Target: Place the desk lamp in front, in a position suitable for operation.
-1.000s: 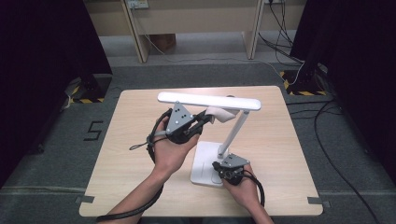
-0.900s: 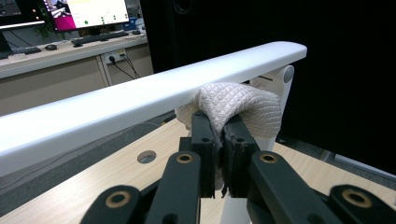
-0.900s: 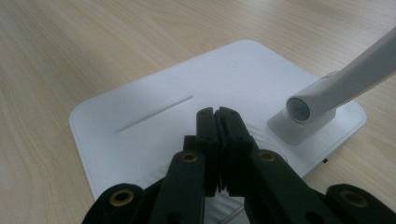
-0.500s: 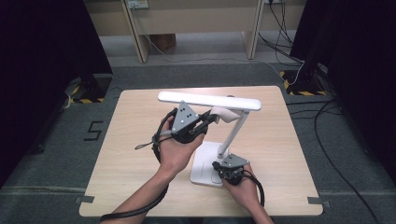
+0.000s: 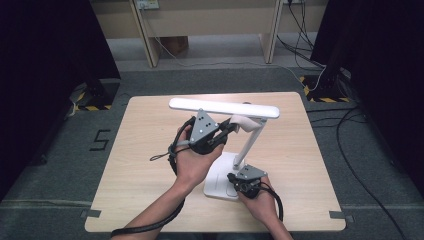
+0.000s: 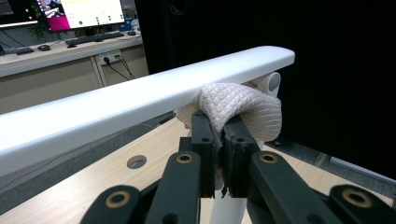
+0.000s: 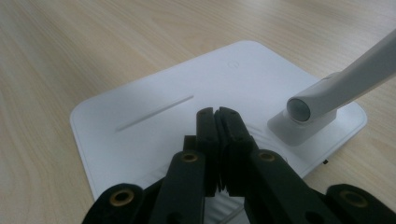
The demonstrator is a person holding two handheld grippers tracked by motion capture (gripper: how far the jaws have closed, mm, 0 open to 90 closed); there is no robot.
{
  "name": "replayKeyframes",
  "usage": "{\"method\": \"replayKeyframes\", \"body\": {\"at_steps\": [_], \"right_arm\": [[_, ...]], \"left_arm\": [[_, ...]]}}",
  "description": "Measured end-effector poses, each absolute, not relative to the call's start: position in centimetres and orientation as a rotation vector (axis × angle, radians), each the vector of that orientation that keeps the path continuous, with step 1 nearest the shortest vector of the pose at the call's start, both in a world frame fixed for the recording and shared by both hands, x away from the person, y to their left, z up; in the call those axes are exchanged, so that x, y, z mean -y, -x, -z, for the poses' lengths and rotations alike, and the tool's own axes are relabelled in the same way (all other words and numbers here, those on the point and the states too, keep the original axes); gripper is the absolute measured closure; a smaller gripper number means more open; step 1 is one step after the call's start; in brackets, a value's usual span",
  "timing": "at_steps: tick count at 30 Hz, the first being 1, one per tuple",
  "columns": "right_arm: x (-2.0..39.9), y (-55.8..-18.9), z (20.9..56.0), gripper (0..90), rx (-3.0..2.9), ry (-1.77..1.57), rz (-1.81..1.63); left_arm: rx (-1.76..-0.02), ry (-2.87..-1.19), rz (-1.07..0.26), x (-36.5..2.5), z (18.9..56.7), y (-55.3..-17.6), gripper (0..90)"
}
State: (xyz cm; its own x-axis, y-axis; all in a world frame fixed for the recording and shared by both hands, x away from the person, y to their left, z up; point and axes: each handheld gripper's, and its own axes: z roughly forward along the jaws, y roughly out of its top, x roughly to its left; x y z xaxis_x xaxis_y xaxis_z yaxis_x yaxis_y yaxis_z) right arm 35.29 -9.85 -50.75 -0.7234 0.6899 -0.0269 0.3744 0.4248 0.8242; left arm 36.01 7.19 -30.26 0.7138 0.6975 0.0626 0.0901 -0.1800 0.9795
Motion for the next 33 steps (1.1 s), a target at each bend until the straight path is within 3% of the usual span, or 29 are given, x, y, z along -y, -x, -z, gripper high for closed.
{"method": "replayKeyframes", "body": {"at_steps": [33], "right_arm": [[9.9,-35.3,50.7,87.8,-2.324,-0.893,-1.198]], "left_arm": [[-0.589,-1.715,-0.657,-3.9,30.6,-36.0,84.8]]}}
